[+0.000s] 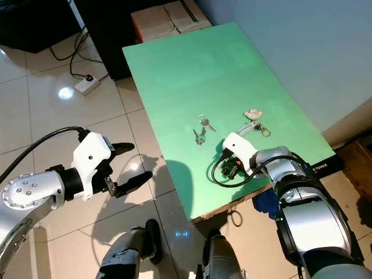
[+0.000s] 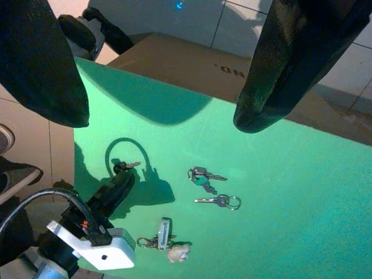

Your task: Hang keys on a hook

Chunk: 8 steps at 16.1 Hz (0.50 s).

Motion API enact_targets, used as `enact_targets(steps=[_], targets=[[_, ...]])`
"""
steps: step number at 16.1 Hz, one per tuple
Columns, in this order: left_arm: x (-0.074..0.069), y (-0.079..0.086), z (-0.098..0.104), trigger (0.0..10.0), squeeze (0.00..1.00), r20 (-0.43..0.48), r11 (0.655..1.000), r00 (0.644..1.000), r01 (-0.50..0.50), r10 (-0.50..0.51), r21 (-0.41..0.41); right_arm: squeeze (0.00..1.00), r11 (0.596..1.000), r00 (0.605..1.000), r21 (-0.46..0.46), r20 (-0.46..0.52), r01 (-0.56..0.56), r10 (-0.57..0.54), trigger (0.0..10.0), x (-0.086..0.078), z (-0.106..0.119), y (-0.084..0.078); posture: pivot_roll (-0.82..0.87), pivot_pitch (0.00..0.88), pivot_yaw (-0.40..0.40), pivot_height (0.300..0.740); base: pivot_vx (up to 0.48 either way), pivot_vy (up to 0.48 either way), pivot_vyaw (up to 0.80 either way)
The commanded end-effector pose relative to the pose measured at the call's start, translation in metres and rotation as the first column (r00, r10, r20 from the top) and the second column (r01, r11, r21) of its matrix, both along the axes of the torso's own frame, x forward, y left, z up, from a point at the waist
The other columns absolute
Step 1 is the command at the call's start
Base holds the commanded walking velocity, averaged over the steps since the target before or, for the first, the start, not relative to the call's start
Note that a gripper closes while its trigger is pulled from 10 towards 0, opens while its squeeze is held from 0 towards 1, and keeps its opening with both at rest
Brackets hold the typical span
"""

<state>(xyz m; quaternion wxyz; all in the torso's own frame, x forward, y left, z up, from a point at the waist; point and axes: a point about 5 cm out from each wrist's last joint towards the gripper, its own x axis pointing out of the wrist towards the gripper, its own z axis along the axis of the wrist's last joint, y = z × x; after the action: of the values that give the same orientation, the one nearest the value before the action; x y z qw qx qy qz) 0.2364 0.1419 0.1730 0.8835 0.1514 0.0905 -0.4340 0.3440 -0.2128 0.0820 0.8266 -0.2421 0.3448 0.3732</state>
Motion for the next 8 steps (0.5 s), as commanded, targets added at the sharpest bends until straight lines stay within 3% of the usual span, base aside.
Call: enact_targets(steps=[1,4,8], targets=[[-0.003,0.001,-0.005,10.0,0.0,-0.022,1.0,1.0,0.008,-0.008,0.004,0.0,1.0,0.999,0.002,-0.028,0.022,-0.021,0.0,-0.003,-0.003,-0.006,0.05,0.303,0.059,0.74,0.0,0.0,0.0],[-0.003,0.001,-0.006,10.0,0.0,-0.022,1.0,1.0,0.007,-0.007,0.004,0.0,0.998,0.999,0.019,-0.005,0.052,-0.052,0.0,-0.001,0.0,-0.009,0.05,0.305,0.059,0.74,0.0,0.0,0.0],[-0.002,-0.002,-0.007,10.0,0.0,-0.023,1.0,1.0,0.012,-0.012,0.0,0.0,0.982,0.975,0.053,0.124,0.179,-0.184,0.0,0.008,0.014,-0.022,0.04,0.308,0.064,0.74,0.0,0.0,0.0]])
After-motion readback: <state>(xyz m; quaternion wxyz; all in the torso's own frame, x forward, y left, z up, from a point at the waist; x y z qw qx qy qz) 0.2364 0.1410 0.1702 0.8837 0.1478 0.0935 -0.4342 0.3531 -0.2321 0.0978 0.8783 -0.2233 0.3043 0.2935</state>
